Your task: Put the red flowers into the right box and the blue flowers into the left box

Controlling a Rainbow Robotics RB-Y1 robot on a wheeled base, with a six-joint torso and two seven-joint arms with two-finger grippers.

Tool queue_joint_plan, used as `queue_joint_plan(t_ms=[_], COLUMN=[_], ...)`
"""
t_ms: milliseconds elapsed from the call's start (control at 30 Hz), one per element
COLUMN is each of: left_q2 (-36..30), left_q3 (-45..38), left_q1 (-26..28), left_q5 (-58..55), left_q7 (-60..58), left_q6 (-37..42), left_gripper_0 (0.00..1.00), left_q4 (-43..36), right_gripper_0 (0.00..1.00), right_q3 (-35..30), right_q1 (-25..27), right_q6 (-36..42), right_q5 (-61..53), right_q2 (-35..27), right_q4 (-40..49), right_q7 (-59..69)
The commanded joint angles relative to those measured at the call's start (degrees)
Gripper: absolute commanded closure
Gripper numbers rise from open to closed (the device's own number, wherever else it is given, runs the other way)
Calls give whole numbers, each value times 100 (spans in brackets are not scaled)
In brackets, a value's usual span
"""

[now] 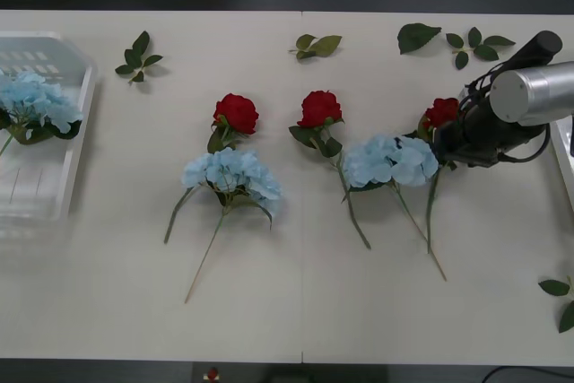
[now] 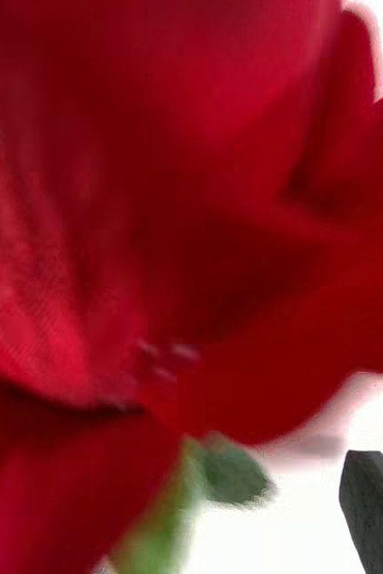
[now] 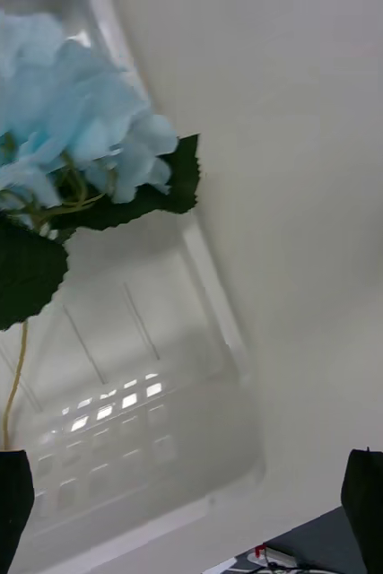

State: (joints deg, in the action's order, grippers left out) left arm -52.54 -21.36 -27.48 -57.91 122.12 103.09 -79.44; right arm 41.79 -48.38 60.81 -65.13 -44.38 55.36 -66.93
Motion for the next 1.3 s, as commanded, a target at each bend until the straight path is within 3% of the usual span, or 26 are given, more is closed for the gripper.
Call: queue_joint_plan(t_ms=[33, 167, 333, 567, 667, 933, 1300], left_q2=[-186, 69, 394, 543, 666, 1229, 2275], left_q3=[580, 887, 1380, 2276, 2724, 3515, 3779], left_q1=[-108, -108, -108, -117, -258, -688, -1435], left_q5=[-299, -256, -89, 474, 738, 1863, 2627], left_q7=[-1304, -1990, -3150, -4310, -4732, -5092, -5013], left_q6=[-17, -79, -228, -905, -1169, -1142, -1142], left_gripper_0=[0, 0, 0, 0, 0, 0, 0], left_q4=[-758, -1364, -2155, -2832, -2841, -2753, -1329], right_gripper_0=[9, 25, 67, 87, 100, 100, 100], right_q3=[49, 49, 49, 49, 40, -13, -31], right_q1=[-155, -155, -155, -155, -155, -225, -330], right_q6=[-95, -95, -95, -104, -130, -78, 494], right_q5=[36, 45, 53, 62, 53, -96, -325], right_q2=[122, 131, 149, 140, 114, -387, -2215], right_q4=[10, 10, 10, 10, 10, 353, 1917], right_q7=[-206, -224, -241, -276, -303, -470, -813])
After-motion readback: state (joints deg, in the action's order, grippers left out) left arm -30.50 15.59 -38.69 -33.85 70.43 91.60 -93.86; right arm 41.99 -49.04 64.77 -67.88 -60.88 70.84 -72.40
